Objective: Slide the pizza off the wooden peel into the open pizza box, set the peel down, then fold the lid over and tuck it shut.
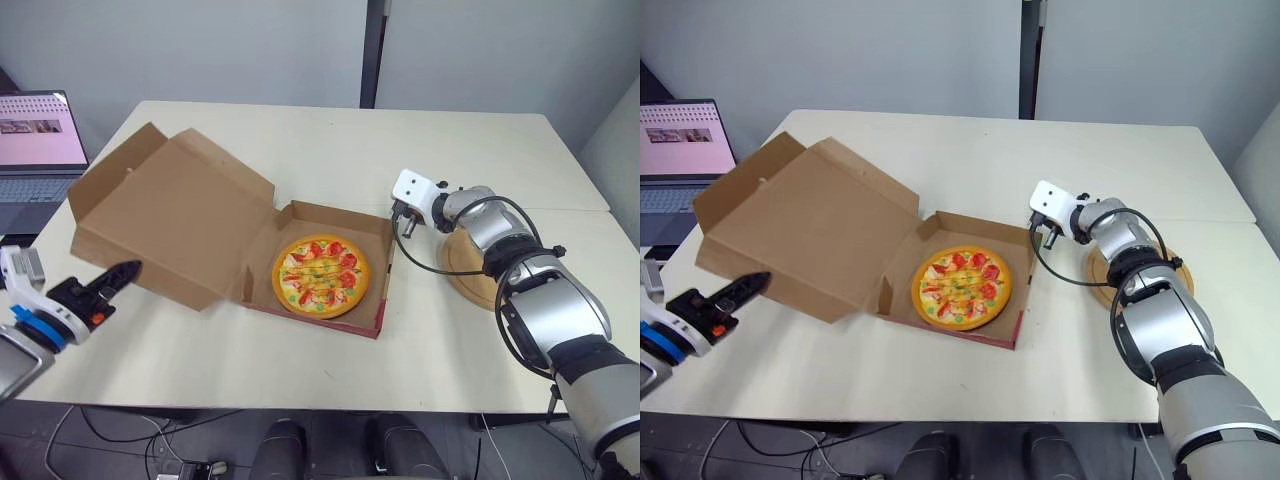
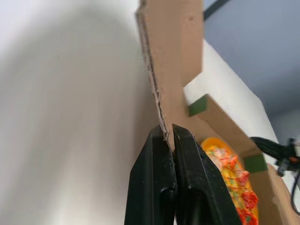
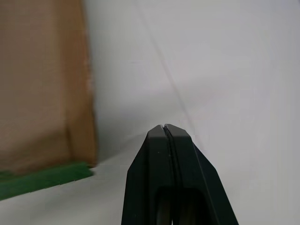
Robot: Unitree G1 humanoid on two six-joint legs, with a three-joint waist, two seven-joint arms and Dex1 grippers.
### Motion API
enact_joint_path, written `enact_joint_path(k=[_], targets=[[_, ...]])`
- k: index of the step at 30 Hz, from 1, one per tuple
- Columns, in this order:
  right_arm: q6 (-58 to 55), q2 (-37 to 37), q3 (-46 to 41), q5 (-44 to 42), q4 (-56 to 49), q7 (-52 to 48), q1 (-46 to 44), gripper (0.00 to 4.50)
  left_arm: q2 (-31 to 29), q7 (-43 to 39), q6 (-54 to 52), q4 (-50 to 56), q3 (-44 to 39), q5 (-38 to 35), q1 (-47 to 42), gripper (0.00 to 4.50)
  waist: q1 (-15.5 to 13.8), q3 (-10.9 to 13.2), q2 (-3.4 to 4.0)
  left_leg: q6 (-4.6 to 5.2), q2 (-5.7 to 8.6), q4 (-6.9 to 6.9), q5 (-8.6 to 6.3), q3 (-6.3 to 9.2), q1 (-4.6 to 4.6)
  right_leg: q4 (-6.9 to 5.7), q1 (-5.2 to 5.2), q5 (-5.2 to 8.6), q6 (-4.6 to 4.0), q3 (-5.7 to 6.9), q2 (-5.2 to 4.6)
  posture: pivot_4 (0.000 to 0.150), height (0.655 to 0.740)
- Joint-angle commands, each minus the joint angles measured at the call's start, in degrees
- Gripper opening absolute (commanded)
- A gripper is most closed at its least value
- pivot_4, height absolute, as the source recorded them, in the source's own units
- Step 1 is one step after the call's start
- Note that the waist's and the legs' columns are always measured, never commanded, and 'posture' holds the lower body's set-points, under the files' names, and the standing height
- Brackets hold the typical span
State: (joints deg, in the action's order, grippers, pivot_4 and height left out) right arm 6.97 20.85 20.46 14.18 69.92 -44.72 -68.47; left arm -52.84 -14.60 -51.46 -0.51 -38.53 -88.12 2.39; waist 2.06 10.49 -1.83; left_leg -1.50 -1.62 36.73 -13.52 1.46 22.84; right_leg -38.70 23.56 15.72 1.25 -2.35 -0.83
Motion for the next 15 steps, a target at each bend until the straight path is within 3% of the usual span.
enact_joint_path(k=[1, 6, 10, 15], targets=[[3.4, 0.6, -0.6, -0.2, -1.3, -7.4, -1.0, 0.00, -2.9, -5.8, -0.8, -1.5, -1.6, 2.9, -3.6, 0.00, 0.1, 0.0, 0.00, 0.00, 0.00, 0.00, 0.00, 0.00, 0.00, -0.01, 0.00, 0.00, 0.00, 0.00, 0.00, 0.150, 0.7316], [5.6, 2.0, -1.1, -1.2, -5.1, -17.7, 1.5, 0.00, -5.7, -14.1, -1.0, -3.5, 1.2, 11.4, -6.9, 0.00, 0.7, 0.0, 0.01, -0.01, -0.01, -0.04, 0.00, 0.01, -0.01, -0.03, 0.00, -0.01, 0.02, 0.01, -0.02, 0.150, 0.7316], [4.2, 3.3, -2.2, -4.0, -13.9, -25.6, 5.3, 0.00, -7.6, -22.6, 3.6, -4.3, 5.5, 21.3, -10.3, 0.00, 0.9, 0.0, 0.01, -0.01, 0.00, -0.09, 0.00, 0.05, -0.03, -0.05, 0.00, -0.01, 0.02, 0.06, -0.01, 0.150, 0.7316], [-2.0, 4.4, -2.9, -6.8, -26.9, -29.4, 10.8, 0.00, -8.3, -30.7, 6.2, -1.9, 9.6, 28.6, -13.5, 0.00, 0.9, 0.0, 0.03, -0.02, -0.04, -0.09, 0.00, 0.05, -0.04, -0.10, 0.00, -0.01, 0.02, 0.04, -0.05, 0.150, 0.7316]])
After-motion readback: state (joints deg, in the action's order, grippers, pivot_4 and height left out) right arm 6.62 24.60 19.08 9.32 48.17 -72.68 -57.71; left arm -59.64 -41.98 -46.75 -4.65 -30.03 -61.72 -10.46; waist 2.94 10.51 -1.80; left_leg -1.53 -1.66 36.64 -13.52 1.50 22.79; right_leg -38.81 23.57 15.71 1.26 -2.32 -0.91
